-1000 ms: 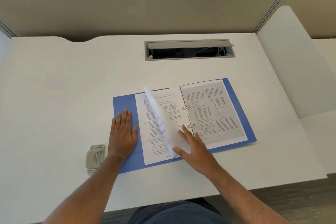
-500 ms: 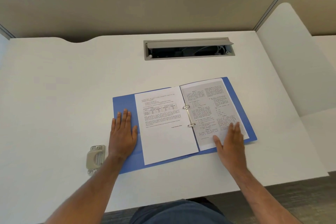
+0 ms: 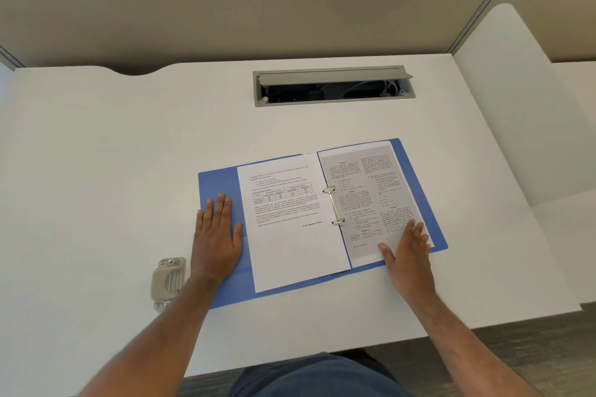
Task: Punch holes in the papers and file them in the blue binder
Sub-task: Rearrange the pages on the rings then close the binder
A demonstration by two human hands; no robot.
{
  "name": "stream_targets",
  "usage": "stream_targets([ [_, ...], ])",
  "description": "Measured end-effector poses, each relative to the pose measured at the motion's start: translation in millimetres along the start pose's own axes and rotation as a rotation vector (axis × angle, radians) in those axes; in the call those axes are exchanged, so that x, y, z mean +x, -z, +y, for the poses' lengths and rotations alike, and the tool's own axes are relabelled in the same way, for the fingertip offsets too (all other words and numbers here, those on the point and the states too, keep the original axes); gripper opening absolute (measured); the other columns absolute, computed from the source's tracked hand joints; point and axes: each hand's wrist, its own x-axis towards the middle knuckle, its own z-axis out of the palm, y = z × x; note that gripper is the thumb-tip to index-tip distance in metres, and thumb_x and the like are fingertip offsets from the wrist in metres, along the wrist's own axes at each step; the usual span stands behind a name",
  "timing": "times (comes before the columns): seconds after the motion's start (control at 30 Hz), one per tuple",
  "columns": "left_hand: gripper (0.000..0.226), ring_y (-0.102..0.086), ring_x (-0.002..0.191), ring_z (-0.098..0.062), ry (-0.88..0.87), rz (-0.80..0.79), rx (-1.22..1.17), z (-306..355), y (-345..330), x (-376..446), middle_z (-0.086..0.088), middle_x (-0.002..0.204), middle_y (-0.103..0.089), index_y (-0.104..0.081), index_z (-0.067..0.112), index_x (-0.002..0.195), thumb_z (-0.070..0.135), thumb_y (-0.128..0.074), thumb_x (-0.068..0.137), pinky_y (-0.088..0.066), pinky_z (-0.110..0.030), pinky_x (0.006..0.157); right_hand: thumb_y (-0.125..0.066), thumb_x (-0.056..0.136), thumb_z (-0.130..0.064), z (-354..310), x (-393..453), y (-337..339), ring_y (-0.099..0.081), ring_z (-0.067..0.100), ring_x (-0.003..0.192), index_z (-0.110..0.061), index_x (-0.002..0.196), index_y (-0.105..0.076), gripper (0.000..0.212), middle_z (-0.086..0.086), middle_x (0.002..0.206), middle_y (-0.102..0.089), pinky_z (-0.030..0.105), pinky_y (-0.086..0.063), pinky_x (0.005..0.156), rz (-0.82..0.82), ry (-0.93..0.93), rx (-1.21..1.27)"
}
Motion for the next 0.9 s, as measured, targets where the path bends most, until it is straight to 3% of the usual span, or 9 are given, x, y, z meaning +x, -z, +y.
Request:
stream_targets([
  [0.1, 0.070, -0.012, 0.163, -0.026, -0.002, 0.000, -0.002, -0.3, -0.1, 0.2, -0.004, 0.175, -0.018, -0.022, 0.010, 0.167, 0.045, -0.030, 0.107, -0.015, -0.050, 0.132, -0.056, 0.108, -0.036, -7.3, -4.7, 0.9, -0.002, 0.042, 0.163, -0.013, 0.167, 0.014, 0.094, 0.012, 0.178, 0.010, 0.056, -0.020, 0.131, 0.030, 0.019, 0.043],
  [0.2, 0.070, -0.012, 0.163, -0.025, 0.001, -0.004, 0.003, -0.1, 0.2, 0.2, -0.004, 0.175, -0.018, -0.021, 0.010, 0.167, 0.046, -0.029, 0.107, -0.014, -0.050, 0.132, -0.063, 0.105, -0.023, -15.4, -7.2, 2.6, -0.018, 0.044, 0.160, -0.019, 0.167, 0.008, 0.094, 0.003, 0.177, -0.004, 0.062, -0.041, 0.119, 0.084, 0.052, 0.132],
  [0.3, 0.070, -0.011, 0.163, -0.025, 0.000, -0.005, 0.006, -0.5, 0.3, -0.3, -0.004, 0.175, -0.017, -0.021, 0.010, 0.167, 0.046, -0.028, 0.107, -0.014, -0.049, 0.132, -0.067, 0.102, -0.012, -22.5, -8.1, 7.0, -0.034, 0.039, 0.151, -0.025, 0.167, 0.006, 0.098, 0.002, 0.172, -0.019, 0.056, -0.057, 0.103, 0.136, 0.088, 0.187],
  [0.43, 0.070, -0.013, 0.163, -0.025, 0.001, 0.000, 0.001, 0.4, 0.4, -0.3, -0.004, 0.175, -0.019, -0.022, 0.009, 0.166, 0.046, -0.028, 0.107, -0.015, -0.050, 0.132, -0.063, 0.104, -0.008, -35.0, -13.0, 16.4, -0.045, 0.028, 0.144, -0.027, 0.168, 0.009, 0.099, 0.005, 0.167, -0.032, 0.036, -0.053, 0.095, 0.108, 0.056, 0.310],
  [0.7, 0.070, -0.012, 0.163, -0.025, -0.004, 0.007, -0.009, 0.8, 1.5, -1.1, -0.005, 0.175, -0.019, -0.022, 0.009, 0.166, 0.046, -0.029, 0.107, -0.015, -0.050, 0.132, -0.066, 0.103, -0.012, -56.7, -25.8, 22.8, -0.060, 0.018, 0.128, -0.027, 0.167, -0.009, 0.087, 0.001, 0.157, -0.052, 0.019, -0.051, 0.084, 0.017, 0.027, 0.563],
  [0.77, 0.070, -0.013, 0.163, -0.026, -0.007, 0.009, -0.014, 1.4, 2.1, -1.3, -0.005, 0.175, -0.019, -0.023, 0.009, 0.166, 0.045, -0.030, 0.106, -0.015, -0.050, 0.131, -0.065, 0.104, -0.014, -63.6, -31.4, 22.2, -0.060, 0.017, 0.131, -0.030, 0.166, -0.015, 0.082, -0.003, 0.156, -0.053, 0.024, -0.055, 0.090, 0.015, 0.067, 0.594],
  [0.9, 0.070, -0.015, 0.162, -0.027, -0.004, 0.007, -0.016, 1.7, 2.6, -0.9, -0.006, 0.174, -0.021, -0.025, 0.008, 0.166, 0.044, -0.030, 0.106, -0.015, -0.050, 0.131, -0.065, 0.103, -0.022, -78.6, -44.0, 17.1, -0.059, 0.012, 0.131, -0.033, 0.161, -0.030, 0.069, -0.009, 0.148, -0.056, 0.045, -0.057, 0.106, -0.003, 0.180, 0.604],
])
